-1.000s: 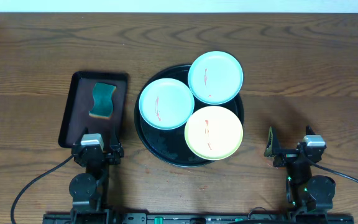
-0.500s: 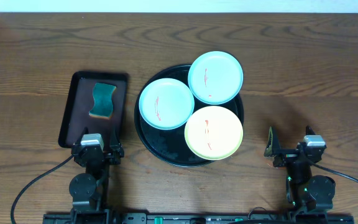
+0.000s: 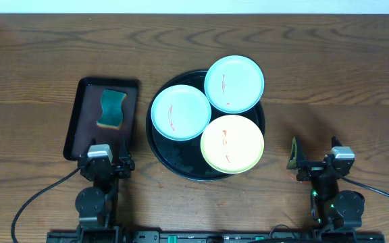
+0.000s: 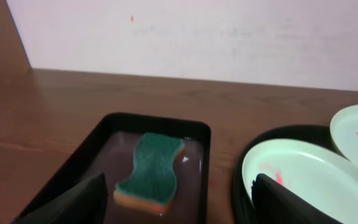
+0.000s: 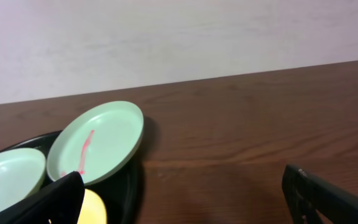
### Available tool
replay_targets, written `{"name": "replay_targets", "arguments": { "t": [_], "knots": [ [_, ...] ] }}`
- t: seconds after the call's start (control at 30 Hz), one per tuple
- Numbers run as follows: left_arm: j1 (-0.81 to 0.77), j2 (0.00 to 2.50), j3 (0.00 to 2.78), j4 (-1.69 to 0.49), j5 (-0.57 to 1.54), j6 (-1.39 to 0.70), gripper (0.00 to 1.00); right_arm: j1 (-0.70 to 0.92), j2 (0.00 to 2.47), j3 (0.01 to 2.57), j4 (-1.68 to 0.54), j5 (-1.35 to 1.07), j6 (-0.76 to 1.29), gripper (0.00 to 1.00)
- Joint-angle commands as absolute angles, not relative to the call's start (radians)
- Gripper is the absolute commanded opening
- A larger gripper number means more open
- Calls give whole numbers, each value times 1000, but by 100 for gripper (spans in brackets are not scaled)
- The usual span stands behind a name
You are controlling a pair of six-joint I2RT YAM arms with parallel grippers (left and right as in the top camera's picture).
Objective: Clean dirty plates on tray and stack at the side
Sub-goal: 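Move left gripper over the sponge and right gripper toward the plates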
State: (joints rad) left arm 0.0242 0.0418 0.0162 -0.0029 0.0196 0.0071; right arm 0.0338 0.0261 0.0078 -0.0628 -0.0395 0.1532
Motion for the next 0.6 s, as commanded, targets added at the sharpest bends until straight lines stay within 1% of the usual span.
{"name": "replay_targets", "arguments": {
  "t": [0.0, 0.13, 0.23, 0.4, 0.57],
  "knots": [
    [21, 126, 118, 0, 12, -31, 75, 24, 43, 55, -62, -85, 183, 99],
    [21, 274, 242, -4, 15, -31, 75, 24, 121, 122, -62, -115, 183, 99],
    [21, 420, 406, -75, 19, -31, 75, 24, 236, 217, -67, -115, 183, 99],
    [21, 631, 684, -281, 19, -31, 75, 24, 428, 395, -121, -115, 183, 99],
    [21, 821, 959, -543, 19, -31, 75, 24, 654, 616, -242, -155, 182, 99]
  ]
}}
